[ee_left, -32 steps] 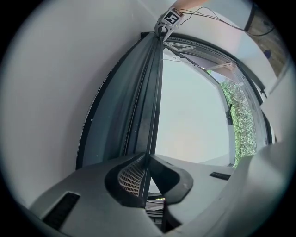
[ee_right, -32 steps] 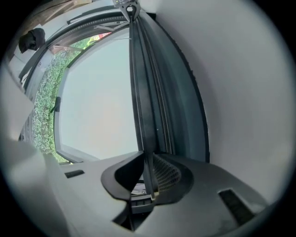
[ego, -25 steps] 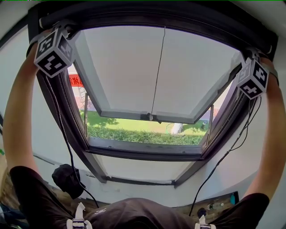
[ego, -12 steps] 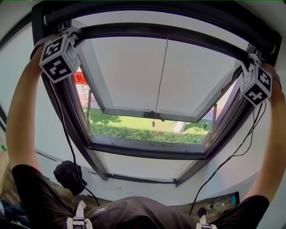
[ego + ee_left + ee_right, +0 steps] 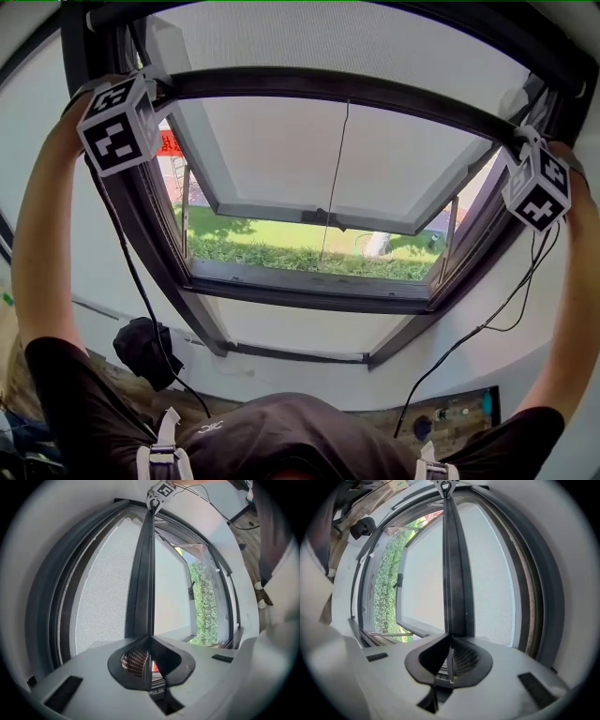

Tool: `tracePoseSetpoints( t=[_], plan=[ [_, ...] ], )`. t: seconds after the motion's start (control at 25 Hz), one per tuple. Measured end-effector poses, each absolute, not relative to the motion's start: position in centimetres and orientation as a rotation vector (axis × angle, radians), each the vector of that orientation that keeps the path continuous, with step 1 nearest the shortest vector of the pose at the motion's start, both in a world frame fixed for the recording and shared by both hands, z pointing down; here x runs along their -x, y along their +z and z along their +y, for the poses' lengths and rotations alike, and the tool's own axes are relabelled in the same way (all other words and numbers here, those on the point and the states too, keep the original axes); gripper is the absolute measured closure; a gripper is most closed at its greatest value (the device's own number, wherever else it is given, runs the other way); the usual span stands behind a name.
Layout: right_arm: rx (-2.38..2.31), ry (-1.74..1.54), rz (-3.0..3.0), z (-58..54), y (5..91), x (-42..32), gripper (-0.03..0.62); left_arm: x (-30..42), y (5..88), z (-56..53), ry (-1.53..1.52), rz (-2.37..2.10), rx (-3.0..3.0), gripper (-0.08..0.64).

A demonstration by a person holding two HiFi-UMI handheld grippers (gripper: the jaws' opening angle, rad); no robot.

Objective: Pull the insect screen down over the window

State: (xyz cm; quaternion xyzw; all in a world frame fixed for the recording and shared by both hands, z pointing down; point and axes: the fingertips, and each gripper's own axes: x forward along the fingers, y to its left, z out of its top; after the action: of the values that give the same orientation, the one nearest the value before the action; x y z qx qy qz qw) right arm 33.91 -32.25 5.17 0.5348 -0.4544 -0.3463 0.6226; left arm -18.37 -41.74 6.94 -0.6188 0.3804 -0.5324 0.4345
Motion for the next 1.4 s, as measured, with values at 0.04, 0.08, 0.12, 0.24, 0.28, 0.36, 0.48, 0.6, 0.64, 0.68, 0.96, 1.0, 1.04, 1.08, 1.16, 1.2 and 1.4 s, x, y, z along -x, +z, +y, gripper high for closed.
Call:
tracePoseSetpoints(
  t=[0.04,0.08,0.12,0.24,0.28,0.36,0.48,0.6,0.64,0.68,0.96,1.0,1.04,1.08,1.16,1.2,1.4],
  plan=[
    [-1.217,-0.796,-1.041,-32.3,6.0,-34.0,0.569,18.4,7.8,-41.7,-1.338,0.936,1.546,0.535],
    [-1.21,-0.797,-1.036,-32.3,6.8,-34.0,0.569,18.4,8.6,-41.6,-1.345,0.931,1.547,0.535],
    [-1.204,-0.798,-1.034,-32.2,7.4,-34.0,0.569,18.4,9.3,-41.6,-1.348,0.929,1.546,0.535],
    [-1.186,-0.785,-1.037,-32.0,9.2,-33.9,0.569,18.4,11.2,-41.4,-1.357,0.926,1.55,0.535],
    [-1.18,-0.779,-1.037,-32.0,9.9,-33.9,0.569,18.4,11.9,-41.4,-1.364,0.925,1.553,0.535],
    [-1.168,-0.765,-1.031,-31.9,11.3,-34.1,0.569,18.5,13.3,-41.4,-1.387,0.921,1.555,0.535],
    [-1.15,-0.741,-1.042,-32.1,13.4,-34.3,0.569,18.6,15.4,-41.3,-1.429,0.898,1.565,0.535],
    [-1.143,-0.732,-1.054,-32.1,15.3,-34.4,0.569,18.6,17.1,-41.3,-1.445,0.885,1.563,0.535],
    [-1.147,-0.731,-1.053,-32.0,15.7,-34.5,0.569,18.6,17.4,-41.4,-1.44,0.888,1.557,0.535],
    [-1.154,-0.732,-1.052,-32.0,15.9,-34.6,0.569,18.5,17.6,-41.4,-1.433,0.894,1.55,0.535],
    [-1.121,-0.674,-1.066,-32.2,19.0,-34.7,0.569,18.3,20.7,-41.6,-1.443,0.864,1.591,0.535],
    [-1.103,-0.662,-1.071,-32.3,19.9,-34.5,0.569,18.3,21.7,-41.6,-1.456,0.846,1.608,0.535],
    [-1.086,-0.656,-1.076,-32.3,21.0,-34.3,0.569,18.4,22.7,-41.5,-1.467,0.829,1.622,0.535],
    [-1.072,-0.652,-1.08,-32.3,22.0,-34.2,0.569,18.3,23.9,-41.5,-1.475,0.815,1.633,0.535],
    [-1.052,-0.641,-1.09,-32.2,24.2,-34.1,0.569,18.3,26.1,-41.3,-1.483,0.801,1.648,0.535],
    [-1.044,-0.631,-1.098,-32.1,25.2,-34.1,0.569,18.4,27.2,-41.2,-1.486,0.799,1.651,0.535],
    [-0.985,-0.565,-1.128,-32.1,30.9,-34.3,0.569,18.3,32.9,-41.2,-1.529,0.762,1.677,0.534]
  ],
)
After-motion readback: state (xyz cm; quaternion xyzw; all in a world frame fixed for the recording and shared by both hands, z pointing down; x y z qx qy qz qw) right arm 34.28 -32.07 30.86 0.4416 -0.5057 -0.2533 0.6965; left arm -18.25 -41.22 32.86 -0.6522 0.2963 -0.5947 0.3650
